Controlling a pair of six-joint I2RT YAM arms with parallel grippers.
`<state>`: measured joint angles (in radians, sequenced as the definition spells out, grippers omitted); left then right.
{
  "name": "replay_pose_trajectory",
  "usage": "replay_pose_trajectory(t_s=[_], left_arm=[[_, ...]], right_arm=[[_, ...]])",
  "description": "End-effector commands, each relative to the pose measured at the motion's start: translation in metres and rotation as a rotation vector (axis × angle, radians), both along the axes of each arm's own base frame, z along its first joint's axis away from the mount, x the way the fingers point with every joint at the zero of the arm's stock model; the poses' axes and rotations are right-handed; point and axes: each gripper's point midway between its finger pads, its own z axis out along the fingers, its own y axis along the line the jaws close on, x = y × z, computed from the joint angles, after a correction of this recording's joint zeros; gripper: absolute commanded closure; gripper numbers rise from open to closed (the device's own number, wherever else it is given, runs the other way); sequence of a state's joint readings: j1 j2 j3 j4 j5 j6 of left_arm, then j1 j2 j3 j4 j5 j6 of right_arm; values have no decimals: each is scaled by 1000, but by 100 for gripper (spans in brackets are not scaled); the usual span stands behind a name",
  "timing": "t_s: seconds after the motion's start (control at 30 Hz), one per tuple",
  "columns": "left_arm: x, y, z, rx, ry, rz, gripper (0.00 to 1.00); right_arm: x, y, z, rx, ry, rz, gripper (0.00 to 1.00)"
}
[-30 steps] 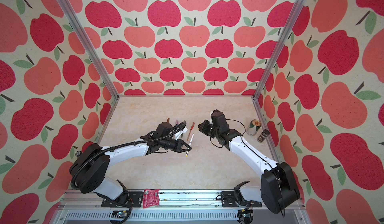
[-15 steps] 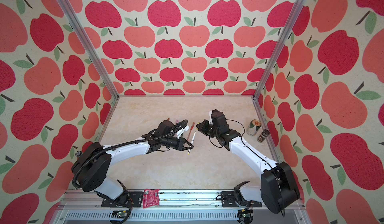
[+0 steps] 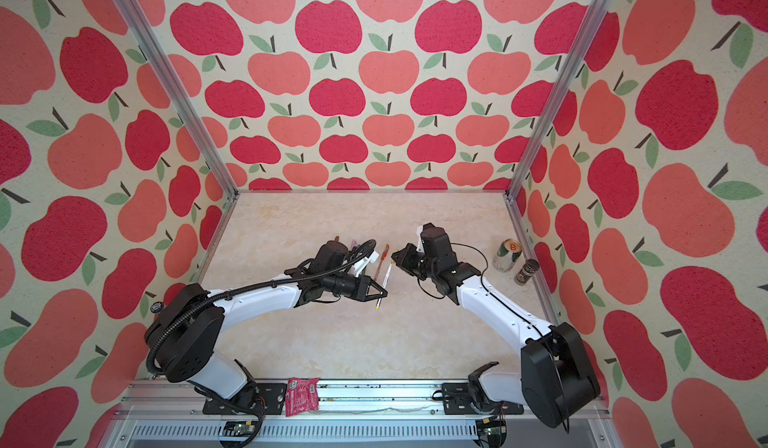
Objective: Insert the pens into the pen caps
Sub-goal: 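Raise the white pen with the left gripper while the right brings the cap over, then lower the yellow cap onto the white pen tip with the right gripper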
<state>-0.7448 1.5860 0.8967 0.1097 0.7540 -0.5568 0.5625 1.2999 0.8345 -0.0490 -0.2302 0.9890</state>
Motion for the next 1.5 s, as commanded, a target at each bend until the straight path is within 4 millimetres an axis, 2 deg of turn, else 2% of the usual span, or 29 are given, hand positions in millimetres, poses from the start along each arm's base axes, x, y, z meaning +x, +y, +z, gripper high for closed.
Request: replay_pose_trajectory(t_s=[0.0,0.23,0.67,1.23,1.47], left_arm=[[0,-6,8,-26,-11,-20,96],[0,-5,8,-24,-14,-18,96],[1,-6,6,-17,-14,-12,96],[2,-5,4,-14,-13,-10,96],[1,-4,5,-16,-15,-11,96]], right_arm=[[5,-2,5,19,-12,-20,100],[9,1,8,41,-11,-10,100],[-3,7,2,55,12,19,100],[-5,4,16,60,-21,11,100],[-8,4,13,58,-12,17,100]])
